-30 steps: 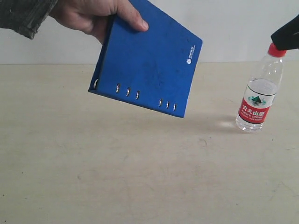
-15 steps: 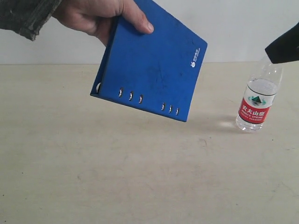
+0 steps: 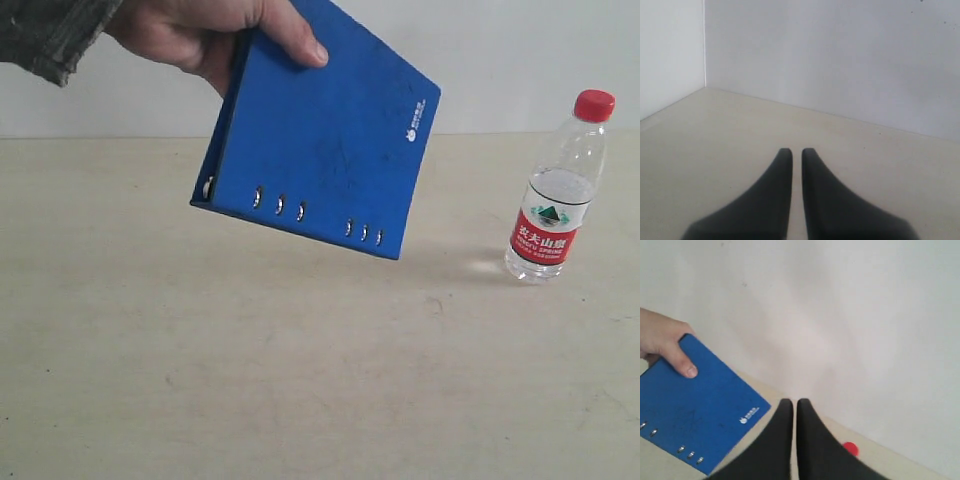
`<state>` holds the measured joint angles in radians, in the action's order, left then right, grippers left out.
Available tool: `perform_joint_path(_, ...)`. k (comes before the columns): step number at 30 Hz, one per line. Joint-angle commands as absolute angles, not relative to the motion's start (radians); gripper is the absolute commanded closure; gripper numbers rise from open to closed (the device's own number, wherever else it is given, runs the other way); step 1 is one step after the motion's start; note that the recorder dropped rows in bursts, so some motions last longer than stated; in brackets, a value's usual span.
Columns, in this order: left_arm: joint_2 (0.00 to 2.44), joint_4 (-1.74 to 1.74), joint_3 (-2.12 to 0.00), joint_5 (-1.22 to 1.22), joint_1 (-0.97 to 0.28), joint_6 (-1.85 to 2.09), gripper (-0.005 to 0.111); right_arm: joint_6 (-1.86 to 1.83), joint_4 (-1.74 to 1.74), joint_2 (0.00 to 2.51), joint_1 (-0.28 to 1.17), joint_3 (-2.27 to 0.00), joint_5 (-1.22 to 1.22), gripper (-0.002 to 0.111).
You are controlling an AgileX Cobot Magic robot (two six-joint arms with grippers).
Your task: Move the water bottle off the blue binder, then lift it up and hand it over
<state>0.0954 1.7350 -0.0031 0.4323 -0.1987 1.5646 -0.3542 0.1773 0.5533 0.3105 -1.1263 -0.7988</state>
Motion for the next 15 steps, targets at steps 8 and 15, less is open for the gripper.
perform_joint_path(8,0.1,1.727,0.0,0.428,-0.196,1.562,0.1,0.188,-0.07,0.036,0.31,-0.703,-0.702,0.108)
perform_joint_path(15,0.1,1.727,0.0,0.428,-0.196,1.562,0.1,0.246,-0.036,0.049,0.31,-0.293,-0.385,0.108)
